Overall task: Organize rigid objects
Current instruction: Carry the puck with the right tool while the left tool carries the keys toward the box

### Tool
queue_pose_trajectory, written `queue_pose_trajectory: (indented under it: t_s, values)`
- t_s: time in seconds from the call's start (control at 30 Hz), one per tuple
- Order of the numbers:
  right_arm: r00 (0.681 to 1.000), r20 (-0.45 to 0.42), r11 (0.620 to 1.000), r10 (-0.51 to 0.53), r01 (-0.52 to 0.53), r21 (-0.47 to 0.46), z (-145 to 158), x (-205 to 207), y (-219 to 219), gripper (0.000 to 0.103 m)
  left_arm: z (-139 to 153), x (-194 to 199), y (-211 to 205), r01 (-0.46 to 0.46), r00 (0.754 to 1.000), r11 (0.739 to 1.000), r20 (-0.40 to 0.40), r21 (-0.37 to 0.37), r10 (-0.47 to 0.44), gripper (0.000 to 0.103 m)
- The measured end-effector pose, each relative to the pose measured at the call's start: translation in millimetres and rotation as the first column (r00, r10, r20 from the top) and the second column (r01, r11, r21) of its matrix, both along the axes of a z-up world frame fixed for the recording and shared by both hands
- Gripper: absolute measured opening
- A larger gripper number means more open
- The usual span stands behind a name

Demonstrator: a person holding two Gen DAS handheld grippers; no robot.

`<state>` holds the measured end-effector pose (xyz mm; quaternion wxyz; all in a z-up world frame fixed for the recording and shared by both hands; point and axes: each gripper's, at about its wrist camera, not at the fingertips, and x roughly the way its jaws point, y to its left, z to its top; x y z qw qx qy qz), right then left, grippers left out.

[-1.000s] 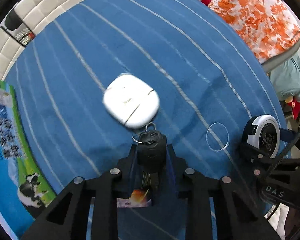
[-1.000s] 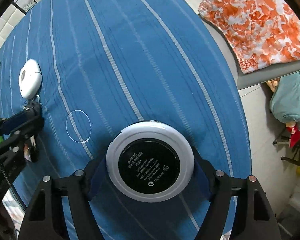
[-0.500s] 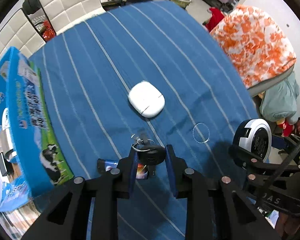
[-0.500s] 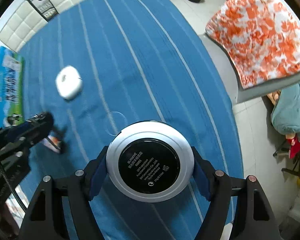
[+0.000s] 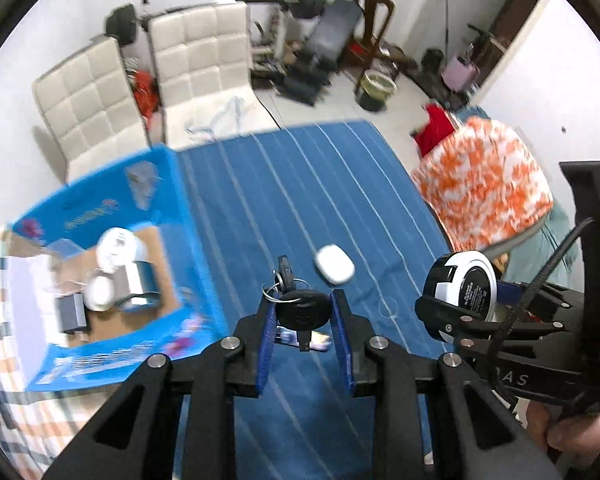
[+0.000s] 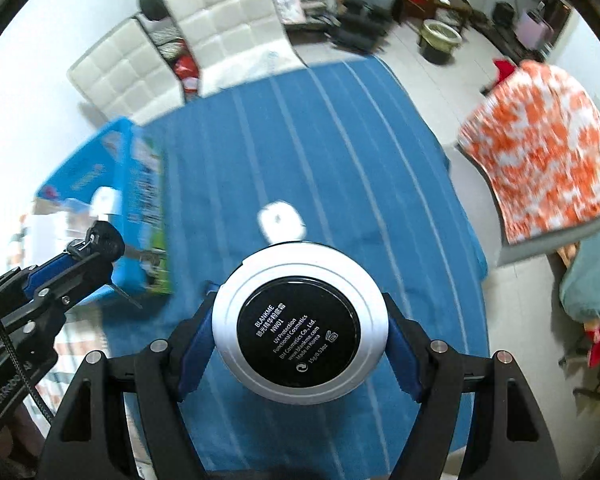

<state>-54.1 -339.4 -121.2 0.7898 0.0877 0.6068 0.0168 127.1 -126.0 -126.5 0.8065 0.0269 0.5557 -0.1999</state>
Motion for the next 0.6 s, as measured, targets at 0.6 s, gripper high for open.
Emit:
queue_pose_trajectory:
  t_s: [0.6]
  values:
    - [0.956, 0.114, 0.96, 0.272, -0.277, 0.032, 78, 31, 195, 0.078, 36, -3, 166, -0.309, 0.948, 0.943, 0.119, 0.125, 0.295, 0.024]
